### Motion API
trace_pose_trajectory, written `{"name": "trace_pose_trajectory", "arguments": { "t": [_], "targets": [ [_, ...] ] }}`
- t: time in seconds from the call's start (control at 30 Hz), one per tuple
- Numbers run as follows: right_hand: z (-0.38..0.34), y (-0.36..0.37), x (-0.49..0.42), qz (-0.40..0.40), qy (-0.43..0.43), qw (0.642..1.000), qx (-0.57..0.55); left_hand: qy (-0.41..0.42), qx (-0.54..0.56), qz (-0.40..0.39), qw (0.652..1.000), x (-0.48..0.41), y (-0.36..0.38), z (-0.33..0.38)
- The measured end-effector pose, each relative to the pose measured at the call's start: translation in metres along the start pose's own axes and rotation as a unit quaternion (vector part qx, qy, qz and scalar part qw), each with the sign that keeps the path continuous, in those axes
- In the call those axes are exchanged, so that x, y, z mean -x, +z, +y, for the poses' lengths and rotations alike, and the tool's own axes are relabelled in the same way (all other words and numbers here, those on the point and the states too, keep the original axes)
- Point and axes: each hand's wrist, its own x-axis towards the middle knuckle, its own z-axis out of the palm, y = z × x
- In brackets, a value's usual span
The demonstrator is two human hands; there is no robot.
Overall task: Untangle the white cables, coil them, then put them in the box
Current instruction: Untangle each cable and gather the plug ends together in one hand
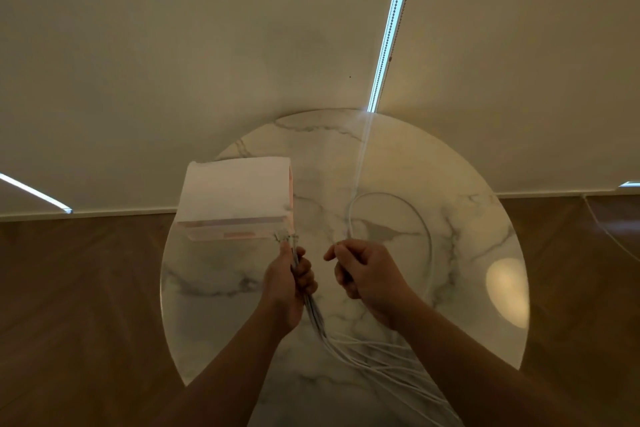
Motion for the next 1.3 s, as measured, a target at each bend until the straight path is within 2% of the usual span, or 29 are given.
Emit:
{"name": "trace_pose_trajectory", "arguments": {
  "t": [0.17,0.5,0.7,0.93,1.13,1.3],
  "targets": [
    [0.024,0.013,0.029,-0.011,-0.017,0.998,0.067,-0.003,0.034,-0.008,0.999,0.003,0.003,0.0],
    [0.039,0.025,0.053,0.027,0.021,0.999,0.033,-0.007,0.052,-0.009,0.999,0.007,-0.003,0.0],
    [0.04,0.024,0.057,0.013,0.033,0.998,0.046,-0.007,0.018,0.009,1.0,0.006,-0.003,-0.001],
    [0.037,0.023,0.061,0.002,0.025,0.996,0.086,0.019,0.002,-0.005,1.0,0.005,0.001,-0.001],
    [0.037,0.022,0.062,-0.01,0.037,0.994,0.102,0.017,0.03,-0.01,0.999,0.004,0.006,-0.002],
    [0.05,0.012,0.055,-0.024,0.023,0.984,0.178,0.028,0.057,-0.003,0.998,0.005,0.006,0.001]
  ]
}}
